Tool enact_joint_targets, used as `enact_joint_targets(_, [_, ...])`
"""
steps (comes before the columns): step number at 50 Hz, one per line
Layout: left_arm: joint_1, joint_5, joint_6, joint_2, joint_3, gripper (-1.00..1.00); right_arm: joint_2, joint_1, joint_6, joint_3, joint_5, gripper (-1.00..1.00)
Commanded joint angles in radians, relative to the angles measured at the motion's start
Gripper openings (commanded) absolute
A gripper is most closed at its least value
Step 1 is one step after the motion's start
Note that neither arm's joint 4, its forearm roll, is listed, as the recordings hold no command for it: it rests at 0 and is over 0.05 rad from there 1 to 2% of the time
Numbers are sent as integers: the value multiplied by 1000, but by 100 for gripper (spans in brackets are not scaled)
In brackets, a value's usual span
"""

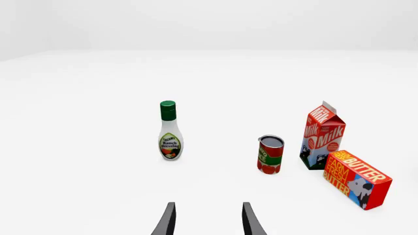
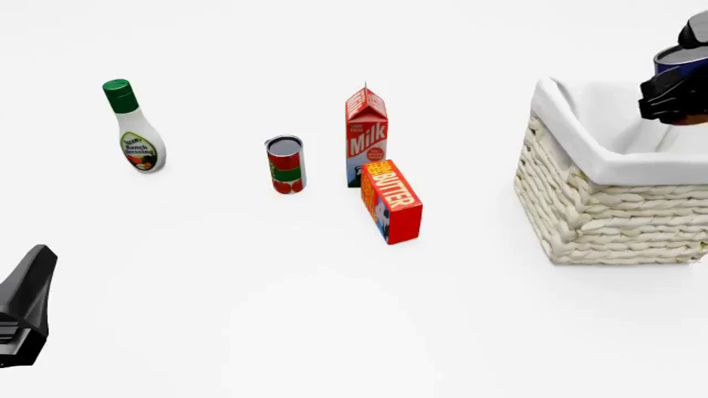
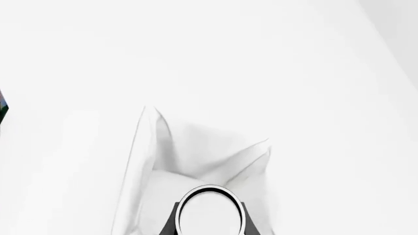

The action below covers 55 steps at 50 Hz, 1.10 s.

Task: Pick the alphabet soup and place it in the basket.

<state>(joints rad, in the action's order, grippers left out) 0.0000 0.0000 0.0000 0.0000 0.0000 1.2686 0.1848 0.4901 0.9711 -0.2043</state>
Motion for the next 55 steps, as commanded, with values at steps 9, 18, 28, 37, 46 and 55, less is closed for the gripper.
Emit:
enact_joint_targets(9, [0,0,0,0,0,100,55,13,1,18,7,-100])
enact_joint_targets(18, [0,0,0,0,0,100,83,13,5,23,17,-100])
enact_joint_targets(28, [0,0,0,0,0,100,113,17,14,19,29,-100])
enact_joint_targets(37, [0,0,0,0,0,100,142,20,19,27,38,-100])
enact_joint_targets(46, [0,0,0,0,0,100,168,16,20,35,47,-100])
enact_joint_targets(55, [0,0,0,0,0,100,192,14,21,42,56,-100])
